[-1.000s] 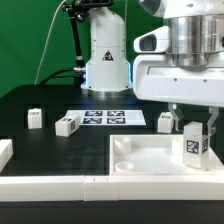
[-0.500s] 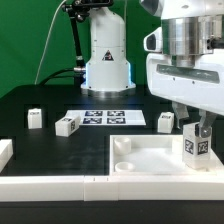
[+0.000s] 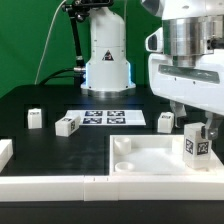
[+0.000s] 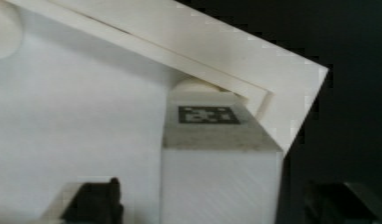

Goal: Assemble one leg

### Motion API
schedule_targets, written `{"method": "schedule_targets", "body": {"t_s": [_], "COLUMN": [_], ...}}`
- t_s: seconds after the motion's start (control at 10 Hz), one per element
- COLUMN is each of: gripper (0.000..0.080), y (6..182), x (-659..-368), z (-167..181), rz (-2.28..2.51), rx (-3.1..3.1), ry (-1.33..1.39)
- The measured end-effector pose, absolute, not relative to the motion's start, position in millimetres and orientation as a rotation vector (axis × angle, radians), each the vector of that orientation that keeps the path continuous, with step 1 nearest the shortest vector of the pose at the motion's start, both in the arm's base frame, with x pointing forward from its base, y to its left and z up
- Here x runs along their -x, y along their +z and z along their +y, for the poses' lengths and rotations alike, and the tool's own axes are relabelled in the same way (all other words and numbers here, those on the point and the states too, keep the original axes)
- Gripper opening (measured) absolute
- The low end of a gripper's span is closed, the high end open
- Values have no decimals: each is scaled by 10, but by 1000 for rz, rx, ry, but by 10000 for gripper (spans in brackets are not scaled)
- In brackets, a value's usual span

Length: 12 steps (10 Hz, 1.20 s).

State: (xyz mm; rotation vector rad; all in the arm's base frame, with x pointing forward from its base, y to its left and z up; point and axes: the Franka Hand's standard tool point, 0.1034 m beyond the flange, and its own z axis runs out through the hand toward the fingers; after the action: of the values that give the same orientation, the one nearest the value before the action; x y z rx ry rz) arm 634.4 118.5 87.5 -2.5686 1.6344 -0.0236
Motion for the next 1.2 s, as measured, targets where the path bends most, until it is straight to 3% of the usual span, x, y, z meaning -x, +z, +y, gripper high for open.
{"method": "schedule_targets", "body": {"t_s": [0.1, 0.2, 1.2], "gripper": [626, 642, 649], "y": [869, 869, 867], "x": [-6322, -6317, -6308], "z": [1211, 1233, 1248], "rz": [1428, 1248, -393], "rx": [2697, 2786, 3103], "ry": [-21, -29, -45]}}
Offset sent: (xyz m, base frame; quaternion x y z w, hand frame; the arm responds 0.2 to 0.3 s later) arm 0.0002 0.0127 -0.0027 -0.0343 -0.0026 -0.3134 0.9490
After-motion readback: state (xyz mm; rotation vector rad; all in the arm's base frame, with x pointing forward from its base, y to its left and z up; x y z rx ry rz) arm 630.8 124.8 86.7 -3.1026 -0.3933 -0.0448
